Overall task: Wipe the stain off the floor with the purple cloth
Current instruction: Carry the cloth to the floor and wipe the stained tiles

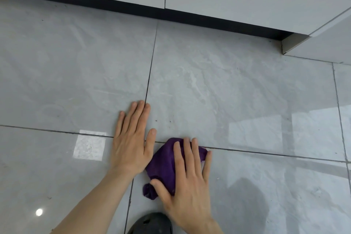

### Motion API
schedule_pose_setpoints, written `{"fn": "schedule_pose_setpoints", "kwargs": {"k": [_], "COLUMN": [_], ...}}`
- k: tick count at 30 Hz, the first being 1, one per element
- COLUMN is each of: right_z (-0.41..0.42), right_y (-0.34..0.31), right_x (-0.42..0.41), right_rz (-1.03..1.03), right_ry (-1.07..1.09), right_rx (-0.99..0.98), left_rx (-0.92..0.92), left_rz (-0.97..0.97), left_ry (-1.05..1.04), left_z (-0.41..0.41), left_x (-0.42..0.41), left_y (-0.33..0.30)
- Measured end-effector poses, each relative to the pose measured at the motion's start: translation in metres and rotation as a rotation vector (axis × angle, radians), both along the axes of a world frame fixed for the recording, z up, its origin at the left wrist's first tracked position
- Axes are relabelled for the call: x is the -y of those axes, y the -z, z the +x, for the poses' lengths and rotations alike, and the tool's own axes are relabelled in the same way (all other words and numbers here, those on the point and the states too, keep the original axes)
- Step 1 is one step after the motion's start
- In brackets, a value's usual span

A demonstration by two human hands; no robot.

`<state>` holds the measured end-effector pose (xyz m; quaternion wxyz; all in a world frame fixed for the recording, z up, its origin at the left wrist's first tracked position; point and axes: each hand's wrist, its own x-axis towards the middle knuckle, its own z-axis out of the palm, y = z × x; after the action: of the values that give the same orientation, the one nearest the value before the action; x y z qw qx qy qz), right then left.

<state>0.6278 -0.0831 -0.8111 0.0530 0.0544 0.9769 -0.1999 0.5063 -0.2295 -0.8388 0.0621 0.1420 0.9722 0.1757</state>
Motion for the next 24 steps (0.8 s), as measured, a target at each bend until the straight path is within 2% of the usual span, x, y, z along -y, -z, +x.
{"fn": "schedule_pose_setpoints", "kwargs": {"k": [4, 9, 15, 18, 21, 24], "right_z": [-0.004, -0.03, -0.126, -0.161, -0.162, -0.149], "right_y": [0.02, 0.029, 0.022, 0.018, 0.015, 0.014], "right_x": [0.005, -0.008, -0.046, -0.061, -0.06, -0.047], "right_rz": [0.114, 0.138, 0.176, 0.124, -0.032, -0.122], "right_ry": [-0.02, -0.035, 0.116, 0.073, 0.073, -0.092], "right_rx": [0.01, 0.003, -0.037, -0.024, -0.037, -0.064], "left_rx": [0.004, -0.009, -0.01, 0.002, 0.014, 0.018], "left_rz": [-0.072, -0.131, -0.141, -0.133, -0.123, -0.051], "left_ry": [-0.001, -0.009, -0.014, -0.009, -0.001, 0.004], "left_z": [0.001, 0.0, 0.0, -0.001, -0.001, -0.003], "left_x": [-0.002, -0.003, -0.004, -0.005, -0.003, -0.001], "left_y": [0.002, 0.005, 0.005, 0.002, 0.0, -0.002]}}
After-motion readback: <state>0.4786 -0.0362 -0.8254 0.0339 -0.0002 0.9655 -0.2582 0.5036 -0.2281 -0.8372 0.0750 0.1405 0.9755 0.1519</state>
